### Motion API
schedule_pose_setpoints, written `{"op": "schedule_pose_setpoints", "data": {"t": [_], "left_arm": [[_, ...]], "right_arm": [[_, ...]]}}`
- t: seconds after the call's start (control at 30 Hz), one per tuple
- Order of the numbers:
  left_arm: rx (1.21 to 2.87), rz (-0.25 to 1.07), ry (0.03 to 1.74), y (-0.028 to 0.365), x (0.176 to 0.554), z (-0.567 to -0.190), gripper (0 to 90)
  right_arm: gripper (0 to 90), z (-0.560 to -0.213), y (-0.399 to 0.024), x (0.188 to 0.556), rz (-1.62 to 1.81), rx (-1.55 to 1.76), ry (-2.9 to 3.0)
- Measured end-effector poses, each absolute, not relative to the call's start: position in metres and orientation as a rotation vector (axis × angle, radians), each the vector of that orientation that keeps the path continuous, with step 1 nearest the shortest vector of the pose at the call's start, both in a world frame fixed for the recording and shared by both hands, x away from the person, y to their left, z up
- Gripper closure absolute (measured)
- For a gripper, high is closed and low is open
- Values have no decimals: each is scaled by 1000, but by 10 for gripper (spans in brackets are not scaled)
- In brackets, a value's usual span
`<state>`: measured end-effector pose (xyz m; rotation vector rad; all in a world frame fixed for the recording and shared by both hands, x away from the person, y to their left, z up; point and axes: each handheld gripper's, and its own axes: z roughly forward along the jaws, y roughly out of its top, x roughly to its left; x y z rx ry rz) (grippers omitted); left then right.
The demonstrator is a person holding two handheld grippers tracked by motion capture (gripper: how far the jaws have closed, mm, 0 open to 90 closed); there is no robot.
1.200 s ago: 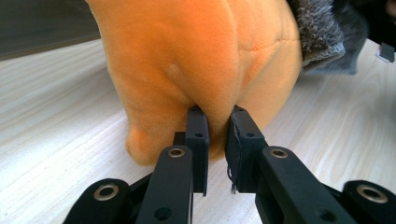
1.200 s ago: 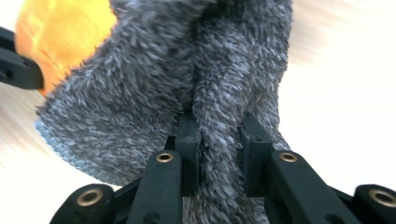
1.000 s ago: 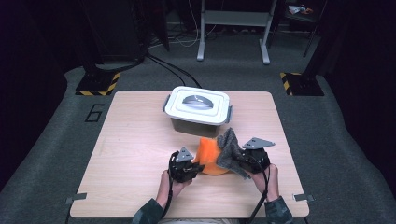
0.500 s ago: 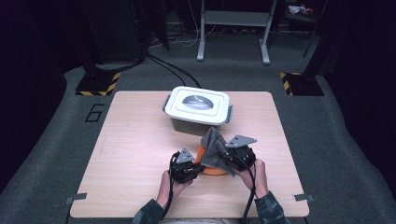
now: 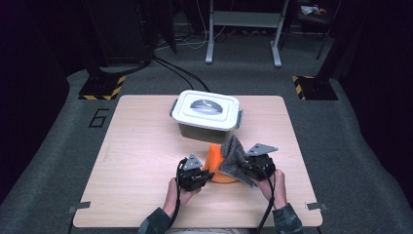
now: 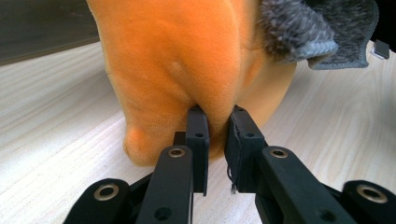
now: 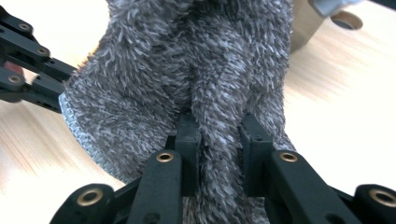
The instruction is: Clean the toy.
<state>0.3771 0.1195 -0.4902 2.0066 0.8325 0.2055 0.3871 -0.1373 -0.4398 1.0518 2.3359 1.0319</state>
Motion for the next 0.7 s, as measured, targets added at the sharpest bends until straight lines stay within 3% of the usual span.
{"op": "schedule_pose_setpoints", "data": {"t": [0.7], "left_arm": [[2010,204,843,121,379,-492,800]], "right_arm": [[737,-500,-169,403,913,1286,2363]]}}
